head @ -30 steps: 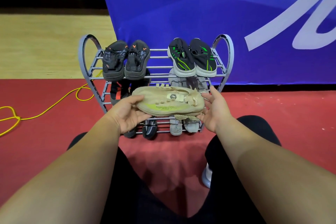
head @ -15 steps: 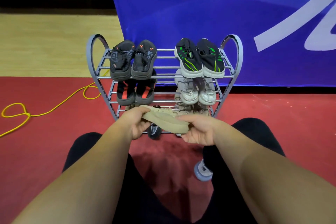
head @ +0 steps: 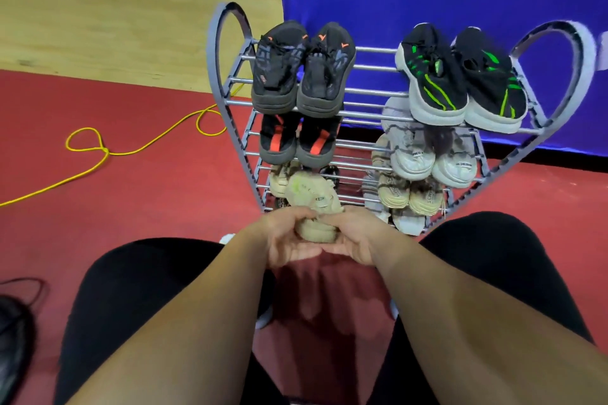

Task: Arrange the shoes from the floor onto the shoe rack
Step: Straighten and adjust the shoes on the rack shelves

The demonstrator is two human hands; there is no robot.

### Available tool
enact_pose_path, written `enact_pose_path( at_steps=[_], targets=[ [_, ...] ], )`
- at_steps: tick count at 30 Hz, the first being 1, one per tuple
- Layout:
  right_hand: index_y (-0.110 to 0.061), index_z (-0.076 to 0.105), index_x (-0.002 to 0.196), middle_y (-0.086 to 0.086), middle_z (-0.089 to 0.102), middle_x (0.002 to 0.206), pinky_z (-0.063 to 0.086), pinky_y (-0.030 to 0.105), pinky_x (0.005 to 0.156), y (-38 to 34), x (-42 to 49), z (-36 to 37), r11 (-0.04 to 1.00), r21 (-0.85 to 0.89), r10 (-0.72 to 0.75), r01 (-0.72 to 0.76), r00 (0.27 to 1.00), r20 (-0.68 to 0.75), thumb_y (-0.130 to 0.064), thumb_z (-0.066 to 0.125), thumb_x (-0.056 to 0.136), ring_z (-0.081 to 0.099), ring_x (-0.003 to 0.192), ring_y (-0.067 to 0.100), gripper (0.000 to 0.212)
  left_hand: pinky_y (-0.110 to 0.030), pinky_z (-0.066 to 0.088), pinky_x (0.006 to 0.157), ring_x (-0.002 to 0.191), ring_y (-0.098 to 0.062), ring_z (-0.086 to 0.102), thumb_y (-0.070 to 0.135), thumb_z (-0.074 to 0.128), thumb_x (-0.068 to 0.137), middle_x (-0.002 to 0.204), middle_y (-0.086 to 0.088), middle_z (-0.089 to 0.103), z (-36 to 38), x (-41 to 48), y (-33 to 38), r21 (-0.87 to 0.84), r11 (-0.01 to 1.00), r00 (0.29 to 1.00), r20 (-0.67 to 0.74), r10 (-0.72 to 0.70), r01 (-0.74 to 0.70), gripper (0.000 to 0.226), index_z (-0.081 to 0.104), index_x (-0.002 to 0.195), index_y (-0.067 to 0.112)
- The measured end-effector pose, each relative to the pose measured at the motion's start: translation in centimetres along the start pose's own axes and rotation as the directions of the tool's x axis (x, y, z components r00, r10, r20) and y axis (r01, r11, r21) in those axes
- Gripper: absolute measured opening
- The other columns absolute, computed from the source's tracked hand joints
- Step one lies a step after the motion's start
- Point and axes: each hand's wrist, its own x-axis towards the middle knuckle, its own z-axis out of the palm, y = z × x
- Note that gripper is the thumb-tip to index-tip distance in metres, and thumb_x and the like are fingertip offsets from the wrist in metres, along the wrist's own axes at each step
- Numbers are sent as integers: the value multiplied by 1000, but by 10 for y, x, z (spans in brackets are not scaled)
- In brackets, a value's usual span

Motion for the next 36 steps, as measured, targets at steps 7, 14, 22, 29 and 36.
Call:
enact_pose_path(
  at_steps=[7,14,22,29,36],
  targets=[
    [-16,72,110,7,77,109,60,41,91,-13,43,40,994,111,20,-17,999,-29,-25,64,92,74,98,26,22,-38,63,78,99,-28,70,7,48,90,129,-19,67,-47,34,22,-79,997,985,-174,-4,-9,42,62,129,1],
    [-11,55,143,14,61,133,54,40,90,-17,102,47,982,172,112,-75,969,-220,-37,52,103,62,101,27,47,-45,58,85,78,-25,67,-8,35,87,92,-12,68,-80,64,40,-11,999,977,-206,48,-52,38,63,104,11],
    [-9,52,144,16,59,139,55,40,93,-8,160,62,973,192,157,-124,973,-168,-53,64,96,62,91,24,67,-50,62,83,83,-30,72,-3,49,86,97,-5,76,-112,95,27,-52,975,925,-331,188,-217,48,65,117,29],
    [-17,72,117,7,74,117,59,47,95,-9,206,80,958,255,170,-130,975,-142,-51,73,89,71,98,23,44,-54,59,85,82,-31,67,-1,55,89,96,-11,66,-131,110,27,-102,964,913,-358,194,-244,22,46,98,17],
    [-13,74,118,5,78,111,64,36,79,-11,217,90,935,354,75,-8,982,-174,-29,62,102,74,100,23,25,-44,60,74,70,-22,69,-4,51,94,91,-4,69,-132,119,23,-192,935,898,-388,207,-298,26,50,88,22]
  ],
)
